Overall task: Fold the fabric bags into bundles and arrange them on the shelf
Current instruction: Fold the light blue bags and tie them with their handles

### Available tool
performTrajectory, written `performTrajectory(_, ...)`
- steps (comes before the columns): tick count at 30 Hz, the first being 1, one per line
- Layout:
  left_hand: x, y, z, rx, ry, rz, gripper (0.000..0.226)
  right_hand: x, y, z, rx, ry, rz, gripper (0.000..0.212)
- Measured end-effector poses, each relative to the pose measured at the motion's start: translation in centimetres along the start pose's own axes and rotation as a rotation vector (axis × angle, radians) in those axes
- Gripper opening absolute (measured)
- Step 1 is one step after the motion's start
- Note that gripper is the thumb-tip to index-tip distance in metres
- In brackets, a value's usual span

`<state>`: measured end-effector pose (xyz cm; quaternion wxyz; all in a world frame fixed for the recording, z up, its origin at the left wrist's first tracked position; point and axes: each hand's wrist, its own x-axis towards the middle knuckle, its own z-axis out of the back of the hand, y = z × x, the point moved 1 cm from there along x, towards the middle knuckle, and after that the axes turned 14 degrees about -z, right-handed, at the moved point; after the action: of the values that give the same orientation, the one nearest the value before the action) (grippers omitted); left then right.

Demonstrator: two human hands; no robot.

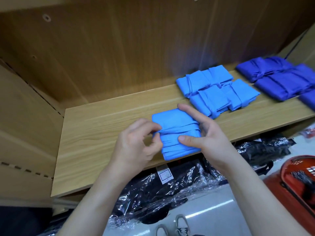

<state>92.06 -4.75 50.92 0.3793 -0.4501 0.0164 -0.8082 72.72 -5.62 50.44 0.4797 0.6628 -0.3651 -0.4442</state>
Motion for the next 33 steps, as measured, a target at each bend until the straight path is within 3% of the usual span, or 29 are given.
performTrajectory(3,0.7,0.8,0.5,0.007,0.313,0.100,0.068,-0.3,0.7,0.0,-0.056,0.107,-0.037,0.073)
performTrajectory(5,0.7,0.5,0.2,-0.043,0.420,0.103,0.075,-0.3,1.2,0.1,-0.055,0.089,-0.054,0.074)
performTrajectory(7,0.0,0.2,-0.5,-0.057,0.291,0.163,0.066,0.1,1.4,0.0,0.069,-0.065,-0.048,0.066)
performTrajectory(10,-0.8,-0.5,-1.9,-0.142,-0.033,0.497,0.054,1.2,0.6,-0.4,0.317,-0.489,-0.062,0.039)
performTrajectory(12,-1.2,-1.4,-3.2,-0.288,-0.153,0.584,0.053,1.4,0.1,-1.3,0.360,-0.595,-0.079,0.027)
performTrajectory(14,-1.4,-2.3,-4.3,-0.332,-0.178,0.570,0.053,1.3,-0.5,-2.3,0.415,-0.545,-0.089,0.022)
performTrajectory(17,-1.4,-3.4,-4.8,-0.282,-0.075,0.496,0.056,0.9,-1.7,-3.0,0.428,-0.453,-0.090,0.013)
performTrajectory(20,-1.2,-3.8,-4.3,-0.406,0.064,0.419,0.040,0.6,-2.4,-2.5,0.380,-0.526,-0.004,0.015)
performTrajectory(24,-0.5,-2.7,-3.3,-0.752,0.024,0.620,0.025,0.1,-2.1,-1.5,0.297,-0.476,0.110,0.016)
performTrajectory(29,-0.9,-2.1,-4.2,-0.463,0.157,0.523,0.045,-0.6,-2.2,-2.3,0.169,-0.373,0.030,0.034)
performTrajectory(33,-1.7,-3.8,-4.8,-0.185,0.237,0.326,0.051,-1.1,-2.8,-2.9,0.031,-0.535,0.023,0.036)
